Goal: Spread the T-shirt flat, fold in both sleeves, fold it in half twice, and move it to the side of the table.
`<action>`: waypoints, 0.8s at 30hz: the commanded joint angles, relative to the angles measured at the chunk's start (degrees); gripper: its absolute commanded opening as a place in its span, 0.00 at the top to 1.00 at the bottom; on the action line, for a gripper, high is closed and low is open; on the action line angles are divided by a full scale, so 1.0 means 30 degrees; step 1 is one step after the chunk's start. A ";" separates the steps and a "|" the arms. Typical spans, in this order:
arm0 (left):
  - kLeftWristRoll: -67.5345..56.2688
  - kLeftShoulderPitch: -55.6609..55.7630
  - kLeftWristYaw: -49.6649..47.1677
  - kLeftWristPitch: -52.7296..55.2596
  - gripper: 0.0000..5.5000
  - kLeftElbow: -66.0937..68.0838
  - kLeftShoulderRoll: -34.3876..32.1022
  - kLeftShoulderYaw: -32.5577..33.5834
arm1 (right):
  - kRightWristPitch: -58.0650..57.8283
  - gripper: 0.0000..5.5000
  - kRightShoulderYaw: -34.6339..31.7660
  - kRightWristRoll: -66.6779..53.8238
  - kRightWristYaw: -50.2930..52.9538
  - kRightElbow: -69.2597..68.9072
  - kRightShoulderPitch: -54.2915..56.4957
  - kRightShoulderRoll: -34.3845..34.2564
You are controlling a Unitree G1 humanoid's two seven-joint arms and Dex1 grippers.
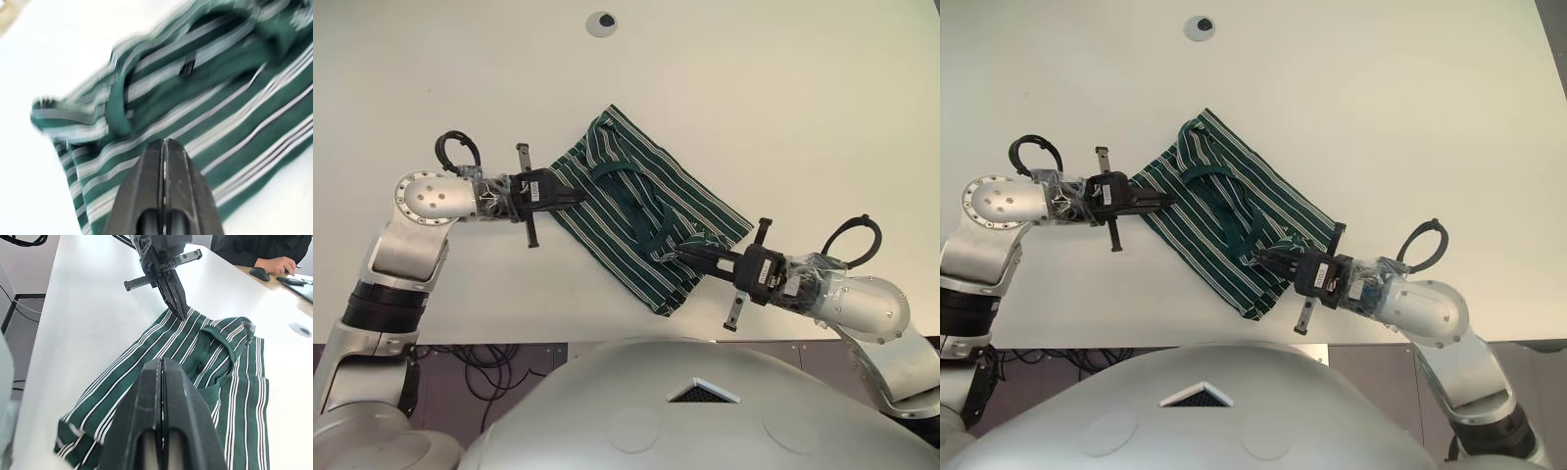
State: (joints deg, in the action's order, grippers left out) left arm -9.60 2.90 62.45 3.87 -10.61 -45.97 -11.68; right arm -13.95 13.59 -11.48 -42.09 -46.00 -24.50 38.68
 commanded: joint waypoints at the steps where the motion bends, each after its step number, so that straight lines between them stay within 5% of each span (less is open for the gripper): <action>1: -0.0524 -0.0176 0.0295 0.0947 1.00 -0.1924 0.0331 -0.0631 | -0.0211 0.99 0.0982 0.0623 0.0274 0.0443 0.0586 -0.0219; 13: 0.4727 -0.1160 -0.0912 0.1354 1.00 -0.1963 0.0732 -0.5450 | -0.0060 0.99 0.7083 0.5793 0.1639 0.4138 0.2218 -0.2051; 24: 0.6950 -0.2040 -0.0010 -0.0463 1.00 -0.1215 -0.1128 -0.6916 | -0.0350 0.99 0.6755 0.8251 0.3959 0.6322 0.3191 -0.3261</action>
State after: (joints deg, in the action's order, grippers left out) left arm 5.59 -1.05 60.54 1.56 -18.52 -45.93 -29.36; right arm -13.97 35.67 12.02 -31.02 -27.65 -15.78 29.63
